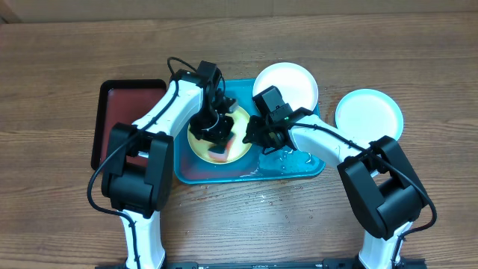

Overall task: Clean dirty plates on tray and stack at the side
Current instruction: 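Scrub the yellow plate with the left sponge while right holds rim, then lift the yellow plate off the tray with the right gripper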

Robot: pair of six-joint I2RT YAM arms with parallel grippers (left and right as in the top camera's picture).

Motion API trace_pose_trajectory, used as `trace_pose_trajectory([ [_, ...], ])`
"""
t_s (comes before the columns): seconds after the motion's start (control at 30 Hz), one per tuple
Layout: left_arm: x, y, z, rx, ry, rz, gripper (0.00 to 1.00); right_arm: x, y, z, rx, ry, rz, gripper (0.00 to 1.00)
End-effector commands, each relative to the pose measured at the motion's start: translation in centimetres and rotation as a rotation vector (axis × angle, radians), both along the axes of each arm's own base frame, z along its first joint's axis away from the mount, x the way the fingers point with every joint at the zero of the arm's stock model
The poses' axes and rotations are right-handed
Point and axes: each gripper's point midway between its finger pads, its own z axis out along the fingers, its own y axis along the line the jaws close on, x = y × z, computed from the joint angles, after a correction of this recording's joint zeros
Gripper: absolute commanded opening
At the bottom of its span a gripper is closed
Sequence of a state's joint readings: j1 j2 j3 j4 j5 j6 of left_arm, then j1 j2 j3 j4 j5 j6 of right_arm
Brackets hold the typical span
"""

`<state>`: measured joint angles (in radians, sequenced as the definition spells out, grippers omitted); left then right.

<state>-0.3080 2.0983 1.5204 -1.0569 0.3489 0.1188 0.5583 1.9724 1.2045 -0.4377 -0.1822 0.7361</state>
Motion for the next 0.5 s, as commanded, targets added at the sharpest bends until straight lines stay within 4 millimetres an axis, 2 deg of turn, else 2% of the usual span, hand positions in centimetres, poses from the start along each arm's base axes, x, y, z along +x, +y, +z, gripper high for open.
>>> trace_pose_trajectory([
  [0.0, 0.2, -3.2, 1.2, -0.208, -0.024, -0.083, 0.04, 0.5, 0.1, -0.1, 0.006, 0.001, -0.016, 0.04],
  [0.07, 1.7, -2.5, 1.4, -0.172, -0.052, -0.027, 0.04, 0.4, 0.1, -0.1, 0.005, 0.003, -0.016, 0.04],
  [0.2, 6.0, 1.1, 2.7, -0.027, -0.133, 0.178, 0.04, 0.3, 0.1, -0.1, 0.006, 0.007, -0.015, 0.04],
  [0.3, 9.2, 3.8, 5.3, 0.031, -0.204, 0.309, 0.04, 0.2, 0.1, -0.1, 0.009, 0.014, -0.013, 0.04],
  [0.47, 12.4, 6.4, 9.7, 0.033, -0.298, 0.398, 0.04, 0.5, 0.4, 1.7, -0.002, 0.002, 0.040, 0.04],
])
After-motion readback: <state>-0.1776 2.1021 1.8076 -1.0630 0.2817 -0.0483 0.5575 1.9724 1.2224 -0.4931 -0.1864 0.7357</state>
